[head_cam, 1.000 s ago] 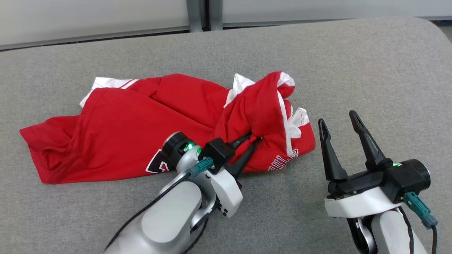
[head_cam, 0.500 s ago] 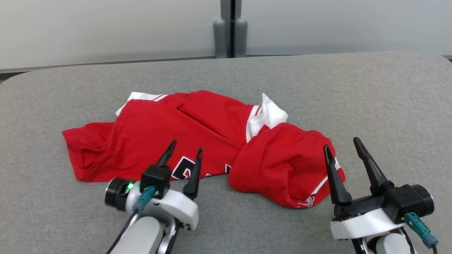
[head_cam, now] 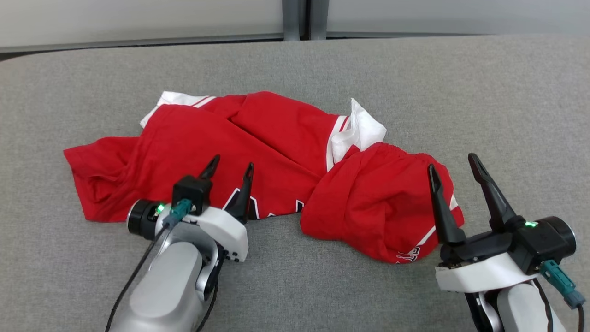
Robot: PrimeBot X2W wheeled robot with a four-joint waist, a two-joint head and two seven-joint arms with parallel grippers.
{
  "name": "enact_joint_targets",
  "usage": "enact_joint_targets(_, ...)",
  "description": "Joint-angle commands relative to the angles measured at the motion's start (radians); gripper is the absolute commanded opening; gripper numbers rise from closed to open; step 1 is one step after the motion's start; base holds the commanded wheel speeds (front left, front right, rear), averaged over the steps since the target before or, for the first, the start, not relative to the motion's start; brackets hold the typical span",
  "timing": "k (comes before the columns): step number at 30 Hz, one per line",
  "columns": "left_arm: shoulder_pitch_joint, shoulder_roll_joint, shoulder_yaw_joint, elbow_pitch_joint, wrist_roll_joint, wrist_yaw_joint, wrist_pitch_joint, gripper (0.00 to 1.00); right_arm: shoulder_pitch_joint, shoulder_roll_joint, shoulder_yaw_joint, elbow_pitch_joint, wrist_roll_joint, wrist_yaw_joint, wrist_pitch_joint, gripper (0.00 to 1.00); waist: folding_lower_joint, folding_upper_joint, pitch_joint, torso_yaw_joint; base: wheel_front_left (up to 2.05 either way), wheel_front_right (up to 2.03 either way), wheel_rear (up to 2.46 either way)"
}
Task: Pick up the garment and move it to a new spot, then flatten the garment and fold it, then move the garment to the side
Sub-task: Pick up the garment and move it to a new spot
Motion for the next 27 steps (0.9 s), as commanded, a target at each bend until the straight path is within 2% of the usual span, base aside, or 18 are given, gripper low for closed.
enact_joint_targets(1,-0.033,0.0,0.002,0.027,-0.017,-0.01,0.007,1.0,-0.018,-0.006,-0.002,-0.008,0.007,-0.002,0.0,1.0,0.0,0.0,0.046,-0.017,0.0,0.0,0.0)
enact_joint_targets(6,-0.156,-0.012,-0.012,0.205,-0.09,-0.046,0.105,1.0,-0.048,-0.01,0.0,-0.019,0.014,-0.002,0.0,1.0,0.0,0.0,0.102,-0.038,0.0,0.0,0.0)
enact_joint_targets(12,-0.207,-0.018,-0.092,0.365,-0.115,-0.07,0.23,1.0,-0.071,-0.011,-0.005,-0.027,0.023,-0.002,0.0,1.0,0.0,0.0,0.14,-0.06,0.0,0.0,0.0)
enact_joint_targets(13,-0.212,-0.02,-0.107,0.379,-0.113,-0.073,0.233,0.95,-0.072,-0.01,-0.008,-0.028,0.023,-0.002,0.0,1.0,0.0,0.0,0.142,-0.062,0.0,0.0,0.0)
enact_joint_targets(14,-0.217,-0.022,-0.119,0.39,-0.109,-0.075,0.227,0.0,-0.072,-0.009,-0.01,-0.028,0.023,-0.002,0.0,1.0,0.0,0.0,0.142,-0.063,0.0,0.0,0.0)
enact_joint_targets(19,-0.246,-0.015,-0.12,0.39,-0.113,-0.051,0.089,0.0,-0.054,-0.002,-0.019,-0.017,0.024,-0.002,0.0,1.0,0.0,0.0,0.114,-0.057,0.0,0.0,0.0)
enact_joint_targets(23,-0.254,-0.013,-0.056,0.328,-0.199,-0.082,0.016,0.0,-0.035,0.004,-0.02,-0.011,0.022,-0.002,0.0,1.0,0.0,0.0,0.067,-0.034,0.0,0.0,0.0)
enact_joint_targets(27,-0.253,-0.013,-0.012,0.264,-0.241,-0.093,0.0,0.0,-0.017,0.003,-0.022,-0.008,0.017,-0.002,0.0,1.0,0.0,0.0,0.034,-0.005,0.0,0.0,0.0)
